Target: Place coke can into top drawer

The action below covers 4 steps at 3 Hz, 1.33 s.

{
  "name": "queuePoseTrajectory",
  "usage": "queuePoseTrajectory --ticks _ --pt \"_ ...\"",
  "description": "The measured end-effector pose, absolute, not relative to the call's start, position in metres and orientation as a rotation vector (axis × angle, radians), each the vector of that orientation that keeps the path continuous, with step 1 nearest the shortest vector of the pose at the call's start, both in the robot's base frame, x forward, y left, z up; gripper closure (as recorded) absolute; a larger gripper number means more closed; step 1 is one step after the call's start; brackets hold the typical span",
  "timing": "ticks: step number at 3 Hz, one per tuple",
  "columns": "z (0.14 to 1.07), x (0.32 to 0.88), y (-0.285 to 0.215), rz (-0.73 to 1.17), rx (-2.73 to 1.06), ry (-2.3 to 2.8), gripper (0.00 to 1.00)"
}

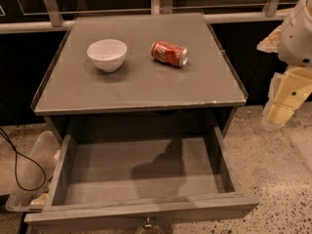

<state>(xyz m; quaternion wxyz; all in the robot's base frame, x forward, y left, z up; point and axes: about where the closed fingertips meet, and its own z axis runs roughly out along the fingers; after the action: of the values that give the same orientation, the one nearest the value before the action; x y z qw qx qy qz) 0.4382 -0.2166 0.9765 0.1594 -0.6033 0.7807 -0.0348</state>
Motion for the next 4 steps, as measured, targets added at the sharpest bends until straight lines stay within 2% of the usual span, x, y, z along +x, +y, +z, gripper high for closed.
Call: queuePoseTrajectory --ticks 1,2,4 --pt "0.976 0.438 -0.217 -0.099 -1.724 2.231 0.0" --pt "0.976 0.463 -0.21 -0.078 -1.714 2.207 0.0" --pt "0.975 0.543 -0.186 0.006 -1.613 2.061 0.0"
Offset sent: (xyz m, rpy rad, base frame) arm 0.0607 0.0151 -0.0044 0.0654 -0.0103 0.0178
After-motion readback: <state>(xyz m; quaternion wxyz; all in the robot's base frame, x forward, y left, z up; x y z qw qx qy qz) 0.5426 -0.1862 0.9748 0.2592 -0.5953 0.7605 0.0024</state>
